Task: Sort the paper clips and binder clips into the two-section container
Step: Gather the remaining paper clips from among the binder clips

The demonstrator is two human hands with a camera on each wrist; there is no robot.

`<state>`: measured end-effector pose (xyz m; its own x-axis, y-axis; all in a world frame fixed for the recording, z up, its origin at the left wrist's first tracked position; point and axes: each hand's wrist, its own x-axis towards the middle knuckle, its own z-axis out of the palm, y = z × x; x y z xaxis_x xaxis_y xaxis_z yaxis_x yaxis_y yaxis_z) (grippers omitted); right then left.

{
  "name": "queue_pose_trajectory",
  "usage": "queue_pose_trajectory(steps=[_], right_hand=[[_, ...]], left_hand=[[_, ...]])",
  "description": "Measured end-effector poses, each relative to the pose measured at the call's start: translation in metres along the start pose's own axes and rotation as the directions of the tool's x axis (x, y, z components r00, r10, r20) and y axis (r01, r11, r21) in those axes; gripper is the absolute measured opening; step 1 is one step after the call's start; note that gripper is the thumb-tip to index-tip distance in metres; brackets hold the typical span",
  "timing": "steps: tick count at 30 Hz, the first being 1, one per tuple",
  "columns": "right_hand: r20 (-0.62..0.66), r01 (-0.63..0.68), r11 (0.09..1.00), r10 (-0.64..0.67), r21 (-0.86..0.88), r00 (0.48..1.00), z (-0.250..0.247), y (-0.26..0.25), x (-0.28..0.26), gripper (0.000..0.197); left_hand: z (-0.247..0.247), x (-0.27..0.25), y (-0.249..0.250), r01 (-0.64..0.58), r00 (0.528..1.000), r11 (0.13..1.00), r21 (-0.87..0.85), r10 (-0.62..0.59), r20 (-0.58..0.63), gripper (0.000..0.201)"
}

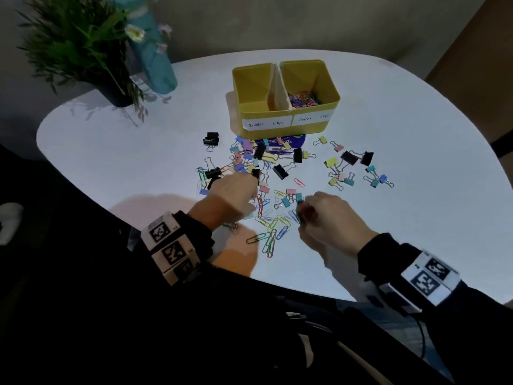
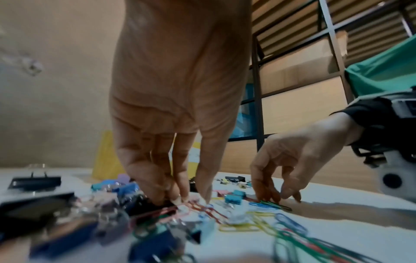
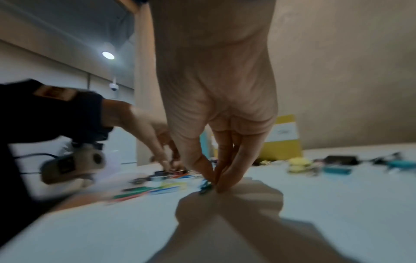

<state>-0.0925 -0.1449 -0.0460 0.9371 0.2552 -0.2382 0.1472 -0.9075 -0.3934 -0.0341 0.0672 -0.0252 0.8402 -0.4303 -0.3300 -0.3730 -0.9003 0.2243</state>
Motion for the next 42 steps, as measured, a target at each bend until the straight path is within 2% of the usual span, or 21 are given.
queue_pose_trajectory(steps=[3, 5, 7, 10, 13, 15, 18, 20, 23, 25, 28, 29, 31, 33, 35, 39, 42], right_hand=[[0.051, 0.106, 0.991, -0.111, 0.087, 0.993, 0.004, -0.017, -0.004, 0.016], [0.002, 0.164, 0.979, -0.165, 0.124, 0.986, 0.002, -0.019, 0.001, 0.016], [-0.044, 0.21, 0.969, -0.206, 0.133, 0.977, 0.001, -0.016, 0.01, 0.023], [-0.034, 0.199, 0.977, -0.197, 0.072, 0.98, 0.002, -0.006, 0.026, 0.028], [-0.115, 0.093, 0.99, -0.08, 0.107, 0.99, -0.007, 0.008, 0.036, 0.024], [-0.099, 0.156, 0.983, -0.146, 0.102, 0.984, -0.012, 0.007, 0.037, 0.027], [0.073, 0.339, 0.94, -0.341, 0.042, 0.937, -0.005, -0.007, 0.037, 0.037], [0.117, 0.383, 0.921, -0.389, 0.066, 0.914, 0.0, -0.011, 0.037, 0.033], [0.143, 0.384, 0.918, -0.395, 0.098, 0.908, -0.005, -0.004, 0.033, 0.034], [0.159, 0.361, 0.93, -0.367, 0.065, 0.916, -0.01, 0.004, 0.026, 0.033], [0.186, 0.325, 0.945, -0.317, -0.016, 0.93, -0.013, 0.013, 0.01, 0.085], [0.201, 0.318, 0.947, -0.304, -0.043, 0.931, -0.01, 0.013, 0.007, 0.094], [0.194, 0.294, 0.955, -0.28, -0.047, 0.94, -0.001, 0.011, 0.006, 0.101], [0.142, 0.254, 0.967, -0.255, 0.024, 0.956, 0.008, 0.004, 0.012, 0.098], [0.091, 0.212, 0.972, -0.221, 0.1, 0.971, 0.013, -0.004, 0.022, 0.088], [0.026, 0.192, 0.972, -0.197, 0.134, 0.98, 0.013, -0.014, 0.036, 0.054], [0.004, 0.212, 0.967, -0.215, 0.141, 0.977, 0.015, -0.015, 0.04, 0.036]], left_hand=[[0.005, -0.008, 0.006, -0.064, 0.996, 0.996, -0.055, 0.067, 0.059, 0.026], [0.004, -0.013, 0.009, -0.037, 0.999, 0.997, -0.065, 0.039, 0.037, 0.035], [0.003, -0.019, 0.009, 0.018, 0.999, 1.0, -0.013, -0.018, 0.035, 0.053], [0.004, -0.027, 0.018, 0.065, 0.989, 0.996, 0.067, -0.073, 0.132, 0.084], [0.011, -0.026, 0.035, 0.14, 0.973, 0.984, 0.109, -0.157, 0.17, 0.106], [0.019, -0.024, 0.044, 0.177, 0.968, 0.976, 0.131, -0.196, 0.156, 0.114], [0.027, -0.02, 0.046, 0.249, 0.965, 0.968, -0.009, -0.248, 0.081, 0.105], [0.033, -0.018, 0.037, 0.249, 0.968, 0.955, -0.16, -0.25, 0.009, 0.087], [0.039, -0.023, 0.024, 0.07, 0.975, 0.95, -0.304, -0.129, -0.179, 0.061], [0.039, -0.028, 0.016, 0.017, 0.974, 0.953, -0.301, -0.084, -0.211, 0.063], [0.035, -0.031, 0.015, -0.001, 0.988, 0.989, -0.147, -0.021, -0.151, 0.088], [0.035, -0.031, 0.016, 0.024, 0.991, 0.995, -0.1, -0.037, -0.127, 0.093], [0.036, -0.031, 0.02, 0.031, 0.992, 0.995, -0.091, -0.042, -0.122, 0.089], [0.041, -0.029, 0.022, 0.006, 0.986, 0.991, -0.134, -0.028, -0.162, 0.076], [0.046, -0.023, 0.018, -0.016, 0.966, 0.977, -0.213, -0.039, -0.254, 0.065], [0.043, -0.01, 0.009, 0.106, 0.981, 0.94, -0.325, -0.153, -0.123, 0.035], [0.043, -0.007, 0.007, 0.109, 0.976, 0.912, -0.395, -0.173, -0.13, 0.027]])
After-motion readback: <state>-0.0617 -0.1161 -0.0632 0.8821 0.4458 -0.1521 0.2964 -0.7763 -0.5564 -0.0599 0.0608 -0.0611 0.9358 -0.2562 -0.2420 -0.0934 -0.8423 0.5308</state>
